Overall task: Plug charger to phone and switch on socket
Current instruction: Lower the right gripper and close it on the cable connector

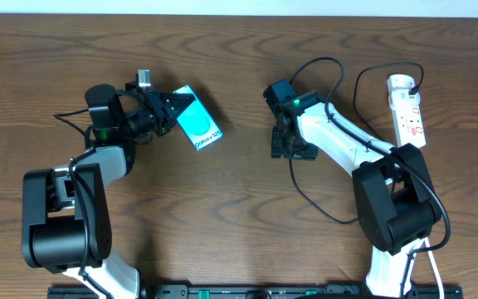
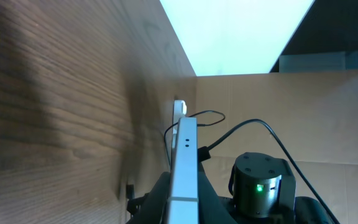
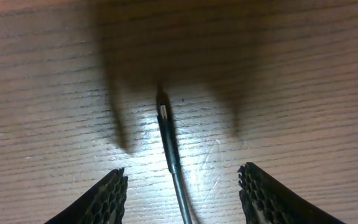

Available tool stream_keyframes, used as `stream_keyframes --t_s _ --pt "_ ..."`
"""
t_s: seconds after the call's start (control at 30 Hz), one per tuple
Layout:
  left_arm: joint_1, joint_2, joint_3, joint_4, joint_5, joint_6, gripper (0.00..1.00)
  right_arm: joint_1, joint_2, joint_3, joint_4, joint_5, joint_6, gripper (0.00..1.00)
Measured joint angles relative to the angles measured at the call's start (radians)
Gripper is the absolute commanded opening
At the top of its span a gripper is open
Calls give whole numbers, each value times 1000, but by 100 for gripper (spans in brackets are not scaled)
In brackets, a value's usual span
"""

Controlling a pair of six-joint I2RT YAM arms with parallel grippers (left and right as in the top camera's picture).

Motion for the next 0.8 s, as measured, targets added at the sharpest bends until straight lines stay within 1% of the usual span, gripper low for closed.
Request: stream_keyframes --t_s 0.17,0.3,0.5,0.8 --pt "0 0 0 0 -5 0 8 0 21 0 3 -24 0 53" --pt "0 0 0 0 -8 0 6 0 39 -1 13 -37 0 54" --pt "0 0 0 0 -16 0 7 0 39 -1 16 -41 0 53" --pt "0 0 0 0 -19 0 7 0 39 -1 16 -43 0 44"
